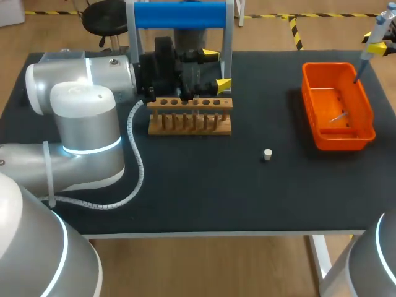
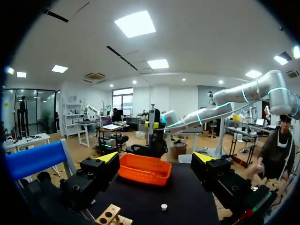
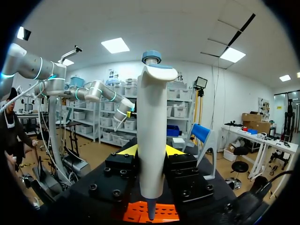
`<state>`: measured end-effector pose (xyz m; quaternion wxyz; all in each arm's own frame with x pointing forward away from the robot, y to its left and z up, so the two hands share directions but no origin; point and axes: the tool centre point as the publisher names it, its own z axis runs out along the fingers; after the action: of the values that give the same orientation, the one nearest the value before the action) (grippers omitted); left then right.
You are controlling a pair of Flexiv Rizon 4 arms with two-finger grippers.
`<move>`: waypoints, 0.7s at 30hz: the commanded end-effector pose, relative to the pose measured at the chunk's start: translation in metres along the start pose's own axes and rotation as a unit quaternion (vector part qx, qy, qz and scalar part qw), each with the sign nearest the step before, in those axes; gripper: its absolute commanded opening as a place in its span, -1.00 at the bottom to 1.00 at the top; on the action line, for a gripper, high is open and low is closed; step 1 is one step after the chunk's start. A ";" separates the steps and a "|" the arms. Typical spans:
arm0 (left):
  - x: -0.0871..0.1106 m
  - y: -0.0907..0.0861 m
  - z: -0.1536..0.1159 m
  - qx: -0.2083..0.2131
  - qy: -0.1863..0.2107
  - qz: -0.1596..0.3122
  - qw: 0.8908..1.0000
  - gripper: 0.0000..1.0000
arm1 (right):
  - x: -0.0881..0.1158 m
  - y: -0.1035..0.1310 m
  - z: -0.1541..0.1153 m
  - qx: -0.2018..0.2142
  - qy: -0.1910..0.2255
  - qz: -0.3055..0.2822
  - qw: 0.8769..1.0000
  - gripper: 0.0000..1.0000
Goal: Invert the test tube, pick up the pipette, mount the tip to pipette, aspirate from beaker and dispense into the tube, eject the tip, return the pipette, and cap with the stopper.
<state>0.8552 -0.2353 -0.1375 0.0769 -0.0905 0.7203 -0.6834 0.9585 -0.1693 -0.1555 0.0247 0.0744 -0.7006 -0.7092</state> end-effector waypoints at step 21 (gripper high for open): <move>0.000 0.000 0.001 0.000 0.000 0.000 1.000 1.00 | 0.023 0.009 0.029 0.025 -0.006 -0.006 1.000 -1.00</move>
<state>0.8557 -0.2347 -0.1379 0.0761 -0.0895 0.7202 -0.6837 0.9500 -0.1613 -0.1573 0.0307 0.0886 -0.7067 -0.7013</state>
